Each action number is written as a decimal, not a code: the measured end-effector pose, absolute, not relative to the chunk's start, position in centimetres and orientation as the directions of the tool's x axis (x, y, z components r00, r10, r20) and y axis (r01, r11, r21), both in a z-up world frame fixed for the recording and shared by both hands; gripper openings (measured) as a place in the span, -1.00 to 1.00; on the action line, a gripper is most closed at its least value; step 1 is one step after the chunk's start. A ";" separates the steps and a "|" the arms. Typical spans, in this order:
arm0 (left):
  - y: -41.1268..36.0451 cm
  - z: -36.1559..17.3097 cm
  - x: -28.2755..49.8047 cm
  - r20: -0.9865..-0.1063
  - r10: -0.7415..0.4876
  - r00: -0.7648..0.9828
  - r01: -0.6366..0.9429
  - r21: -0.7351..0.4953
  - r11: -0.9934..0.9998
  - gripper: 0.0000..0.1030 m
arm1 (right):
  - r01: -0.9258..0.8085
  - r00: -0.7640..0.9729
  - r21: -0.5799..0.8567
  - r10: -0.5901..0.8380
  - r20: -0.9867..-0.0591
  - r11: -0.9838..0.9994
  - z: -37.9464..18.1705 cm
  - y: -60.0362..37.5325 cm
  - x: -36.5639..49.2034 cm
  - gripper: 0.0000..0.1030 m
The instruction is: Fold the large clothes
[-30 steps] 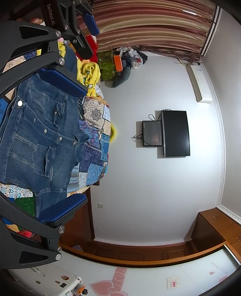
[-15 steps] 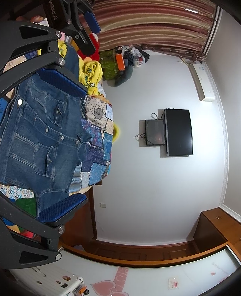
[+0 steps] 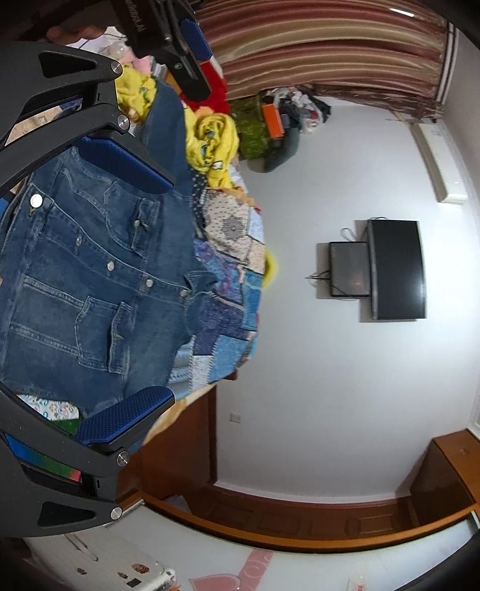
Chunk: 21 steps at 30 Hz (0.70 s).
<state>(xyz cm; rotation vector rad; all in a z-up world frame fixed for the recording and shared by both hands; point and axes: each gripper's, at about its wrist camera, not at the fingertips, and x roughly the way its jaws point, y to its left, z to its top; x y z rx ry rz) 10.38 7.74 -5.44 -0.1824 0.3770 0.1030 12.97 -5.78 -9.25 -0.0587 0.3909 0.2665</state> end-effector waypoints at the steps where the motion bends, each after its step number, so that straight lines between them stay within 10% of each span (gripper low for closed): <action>1: 8.5 -6.0 11.1 -0.388 0.073 0.919 -0.146 -0.161 0.976 0.99 | -0.266 0.882 -0.007 0.240 -0.406 0.964 -9.8 -5.4 13.9 1.00; 10: 18.4 -13.6 18.0 -0.558 0.181 0.810 -0.314 -0.153 0.937 0.99 | -0.245 0.815 -0.032 0.188 -0.547 0.969 -13.9 -4.0 19.9 1.00; 21: 34.9 -23.9 20.4 -0.702 0.014 0.712 -0.436 -0.427 0.792 0.98 | -0.185 0.720 -0.104 0.063 -0.691 0.977 -18.7 -3.9 25.5 1.00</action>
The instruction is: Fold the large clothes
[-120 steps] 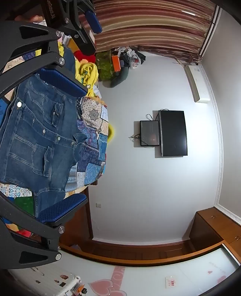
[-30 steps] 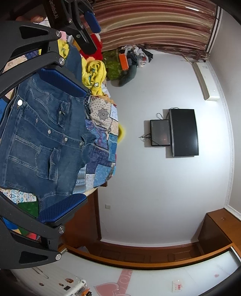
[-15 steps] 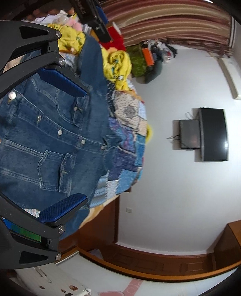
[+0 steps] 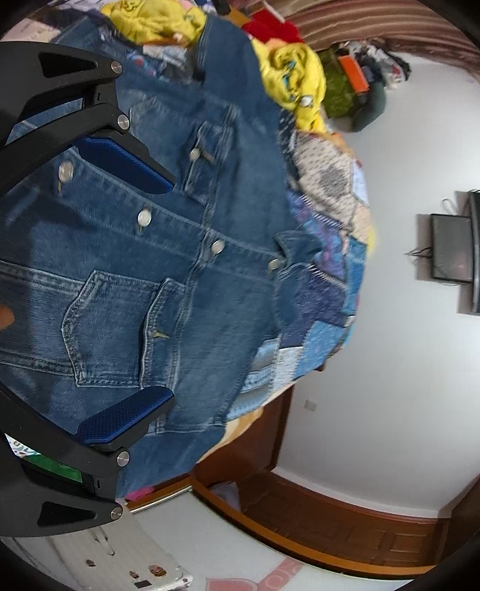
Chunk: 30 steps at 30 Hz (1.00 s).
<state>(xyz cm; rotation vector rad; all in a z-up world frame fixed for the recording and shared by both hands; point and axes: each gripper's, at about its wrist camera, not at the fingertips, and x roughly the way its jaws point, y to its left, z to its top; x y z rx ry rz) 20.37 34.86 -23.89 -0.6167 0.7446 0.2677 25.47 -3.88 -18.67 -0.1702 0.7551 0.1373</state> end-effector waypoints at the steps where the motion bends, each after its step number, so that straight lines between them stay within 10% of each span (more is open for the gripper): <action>1: 36.1 -24.7 20.5 -0.703 -0.006 0.711 -0.442 -0.454 0.774 0.96 | -0.182 0.712 -0.101 0.060 -0.700 0.978 -19.0 -3.8 25.9 1.00; 14: 45.0 -31.3 23.4 -0.691 -0.140 0.709 -0.506 -0.637 0.581 0.17 | -0.176 0.654 -0.065 0.068 -0.753 0.982 -20.1 -3.8 27.5 1.00; 22: 45.6 -30.9 25.2 -0.764 -0.024 0.644 -0.594 -0.520 0.613 -0.51 | -0.175 0.679 -0.071 0.068 -0.731 0.982 -19.2 -3.9 27.1 1.00; 30: 40.3 -21.4 26.0 -0.687 0.178 0.705 -0.500 -0.303 0.811 -0.69 | -0.169 0.701 -0.013 0.110 -0.705 0.986 -17.8 -5.3 26.2 1.00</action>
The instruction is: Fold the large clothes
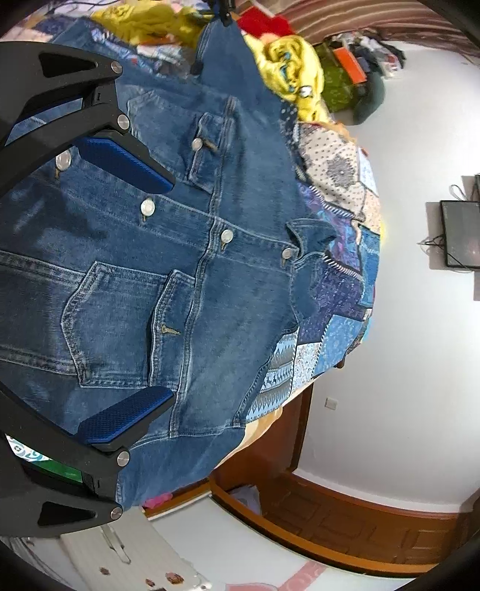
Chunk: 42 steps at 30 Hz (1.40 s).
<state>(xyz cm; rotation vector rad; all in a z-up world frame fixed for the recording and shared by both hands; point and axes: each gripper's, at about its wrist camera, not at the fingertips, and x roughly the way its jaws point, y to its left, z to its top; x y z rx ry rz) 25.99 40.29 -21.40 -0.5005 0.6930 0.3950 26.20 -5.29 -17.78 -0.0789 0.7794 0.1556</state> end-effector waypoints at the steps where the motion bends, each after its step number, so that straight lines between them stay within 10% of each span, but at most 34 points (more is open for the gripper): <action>1: 39.6 -20.1 26.2 -0.667 0.188 0.721 -0.483 -0.289 0.826 -0.70 | -0.168 0.706 -0.004 0.118 -0.698 0.986 -17.6 -5.5 26.0 1.00; 12: 20.2 -10.3 34.1 -0.492 0.038 0.870 -0.092 -0.086 0.992 -0.79 | -0.147 0.739 0.105 0.180 -0.650 0.984 -16.1 -9.2 24.6 1.00; 26: 0.9 -26.3 38.1 -0.849 -0.166 0.501 0.214 -0.065 0.975 -0.76 | -0.079 0.747 0.229 0.210 -0.631 0.970 -16.1 -16.3 22.8 1.00; 31: 2.8 -25.6 35.8 -0.849 -0.229 0.477 0.172 -0.165 0.971 0.17 | -0.053 0.743 0.246 0.203 -0.638 0.968 -16.3 -17.7 22.6 1.00; 42: 14.9 -25.2 31.5 -0.786 -0.230 0.574 -0.235 -0.427 0.873 0.75 | -0.062 0.753 0.241 0.203 -0.626 0.969 -15.9 -17.6 21.9 1.00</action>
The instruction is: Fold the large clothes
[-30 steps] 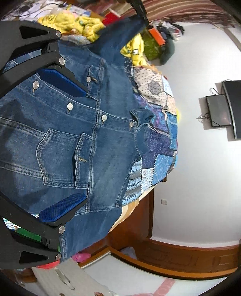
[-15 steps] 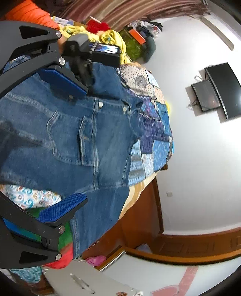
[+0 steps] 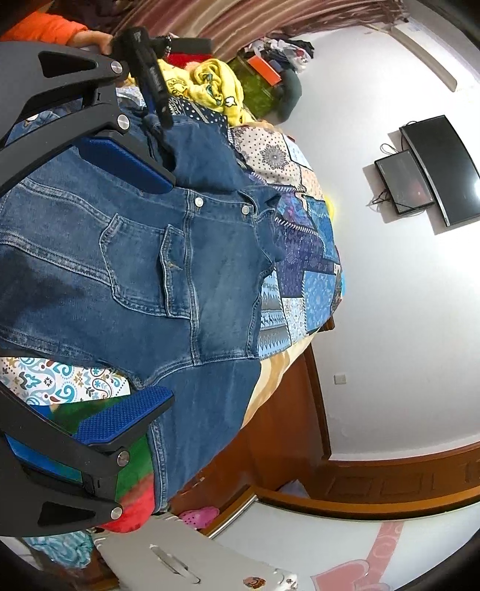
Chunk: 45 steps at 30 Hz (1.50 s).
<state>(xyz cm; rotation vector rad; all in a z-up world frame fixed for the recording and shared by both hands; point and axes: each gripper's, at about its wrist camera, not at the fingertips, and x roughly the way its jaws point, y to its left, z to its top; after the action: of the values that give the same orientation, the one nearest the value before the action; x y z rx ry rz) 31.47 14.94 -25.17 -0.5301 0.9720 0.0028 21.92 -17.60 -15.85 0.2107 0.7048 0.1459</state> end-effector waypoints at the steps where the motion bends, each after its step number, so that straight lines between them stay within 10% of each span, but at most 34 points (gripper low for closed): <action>1: 16.0 -25.8 31.3 -0.781 -0.258 0.568 -0.264 -0.470 0.843 0.75 | -0.063 0.752 0.237 0.202 -0.628 0.970 -15.9 -17.5 21.9 1.00; 9: 20.6 -30.4 32.3 -0.682 -0.451 0.576 -0.349 -0.704 0.619 0.42 | -0.040 0.737 0.217 0.175 -0.653 0.975 -16.8 -17.7 22.6 1.00; 13: 21.2 -31.3 33.5 -0.704 -0.444 0.554 -0.381 -0.689 0.617 -0.10 | -0.026 0.732 0.219 0.168 -0.660 0.975 -17.1 -18.0 22.7 1.00; 28: 18.0 -24.6 33.1 -0.771 -0.296 0.563 -0.255 -0.503 0.826 -0.82 | -0.037 0.738 0.242 0.190 -0.648 0.970 -16.9 -18.5 22.0 1.00; 45: -3.4 -11.9 40.3 -0.635 -0.456 0.624 0.243 -0.396 0.885 -0.88 | 0.094 0.743 0.291 0.127 -0.658 0.952 -17.7 -24.9 21.9 1.00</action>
<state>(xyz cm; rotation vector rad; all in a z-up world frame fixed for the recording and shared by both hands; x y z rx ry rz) 40.28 -3.37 -11.92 -0.2852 0.8034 -0.4074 21.85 -24.89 -17.69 0.3177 0.7370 0.0184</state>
